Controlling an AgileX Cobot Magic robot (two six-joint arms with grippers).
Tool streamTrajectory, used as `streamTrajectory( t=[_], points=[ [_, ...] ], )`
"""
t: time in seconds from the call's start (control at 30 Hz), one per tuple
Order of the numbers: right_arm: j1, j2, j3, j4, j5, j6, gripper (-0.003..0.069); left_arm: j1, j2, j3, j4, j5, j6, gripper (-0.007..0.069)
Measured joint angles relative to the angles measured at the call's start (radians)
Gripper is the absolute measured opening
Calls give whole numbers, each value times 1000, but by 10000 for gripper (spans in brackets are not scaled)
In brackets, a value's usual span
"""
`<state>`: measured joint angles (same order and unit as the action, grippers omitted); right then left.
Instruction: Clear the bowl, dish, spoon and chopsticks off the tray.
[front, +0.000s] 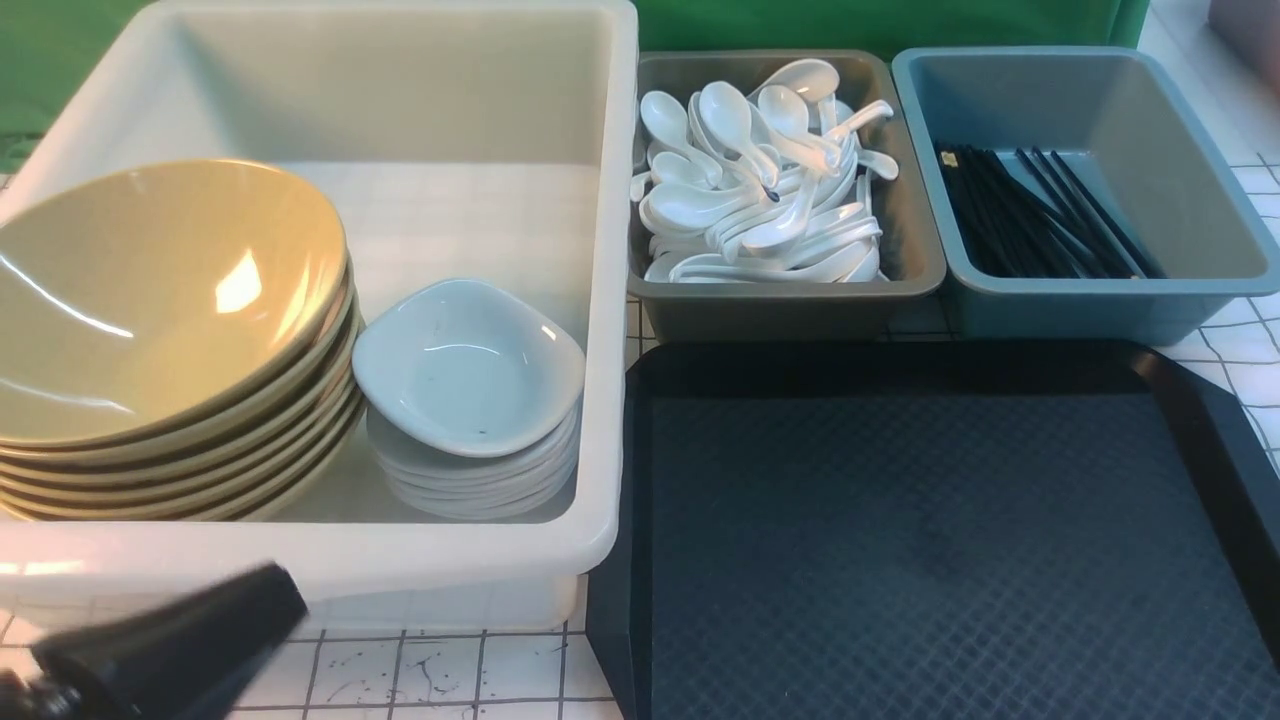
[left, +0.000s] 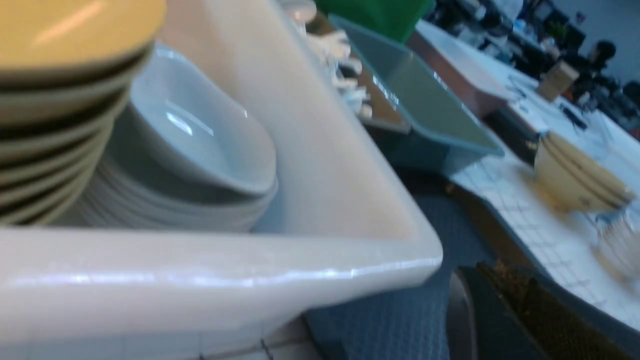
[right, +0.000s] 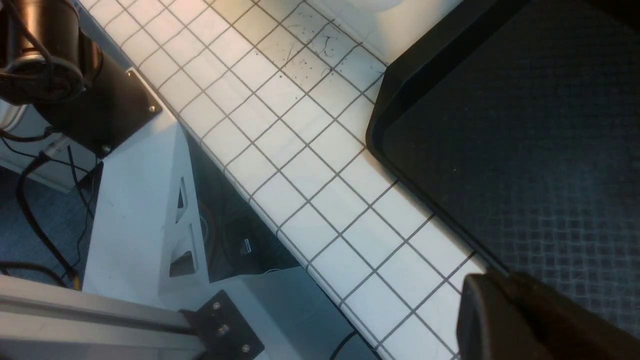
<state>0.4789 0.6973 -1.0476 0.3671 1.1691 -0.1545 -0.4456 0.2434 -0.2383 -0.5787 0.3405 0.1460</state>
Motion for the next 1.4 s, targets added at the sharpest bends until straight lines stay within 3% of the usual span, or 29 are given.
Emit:
streamTrajectory(
  t=[0.17,0.33,0.47,0.7,0.87,1.0,1.13,1.4],
  points=[
    [-2,0,0,-13,0,-31,47,0,0,0,2,106,0,-1],
    [-102,-80,51,-88,-13,-249,47,0,0,0,3,247,0,-1],
    [-215,-229,264,-91,-214,-349,47,0,0,0,0,283,11,-1],
    [-338,-485,765,-91,-699,-318,47,0,0,0,0,284,17,-1],
    [-362,-592,992,-104,-869,-255,47,0,0,0,0,286,17,-1],
    [-372,-667,1060,-145,-923,-173,48,0,-1,0,0,286,18,-1],
    [-379,-707,1057,-290,-894,-25,48,0,-2,1,0,288,18,-1],
    [-380,-707,1057,-367,-891,62,48,0,-2,1,-1,290,18,-1]
  ],
)
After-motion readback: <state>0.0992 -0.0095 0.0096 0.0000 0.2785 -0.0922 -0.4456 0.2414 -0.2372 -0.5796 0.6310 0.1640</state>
